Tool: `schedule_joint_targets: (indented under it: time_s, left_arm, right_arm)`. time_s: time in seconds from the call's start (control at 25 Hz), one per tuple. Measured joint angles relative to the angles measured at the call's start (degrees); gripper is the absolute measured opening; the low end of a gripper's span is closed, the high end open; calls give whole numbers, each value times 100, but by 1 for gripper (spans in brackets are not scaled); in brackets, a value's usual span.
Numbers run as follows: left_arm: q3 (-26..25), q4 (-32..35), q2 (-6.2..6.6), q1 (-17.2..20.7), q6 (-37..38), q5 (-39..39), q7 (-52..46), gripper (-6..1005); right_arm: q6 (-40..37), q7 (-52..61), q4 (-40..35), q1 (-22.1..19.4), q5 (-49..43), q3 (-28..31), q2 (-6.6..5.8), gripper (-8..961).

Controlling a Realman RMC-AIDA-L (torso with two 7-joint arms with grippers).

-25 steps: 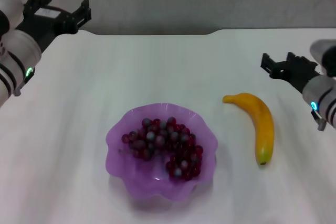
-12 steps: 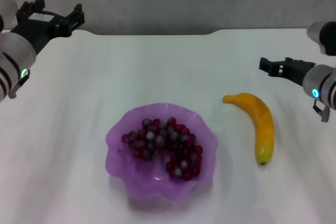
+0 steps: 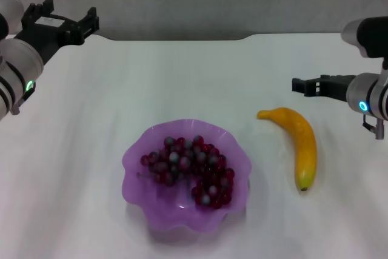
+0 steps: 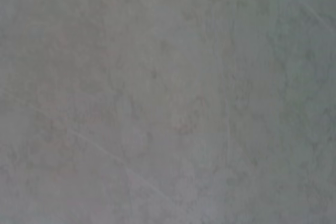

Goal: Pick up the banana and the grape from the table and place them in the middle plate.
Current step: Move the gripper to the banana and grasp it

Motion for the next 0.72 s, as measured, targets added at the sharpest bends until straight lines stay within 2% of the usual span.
schedule_joint_targets:
  time_s: [0.08,0.12,0.36,0.72]
  left_arm:
    - [0,-4,0,-1,0,8,0,883]
    - [0,-6,-1,-2,0,9,0,883]
    - [-11,-7,-1,-4,0,24,5,883]
    - [-2,-13,-1,-4,0,28,16,883]
  right_arm:
    - [300,-16,-318,-121,-34,16,5,692]
    - [520,-17,-693,-310,-60,27,2,692]
    - [926,-78,-1311,-674,-71,37,2,692]
    - [799,-80,-944,-726,-9,167,15,692]
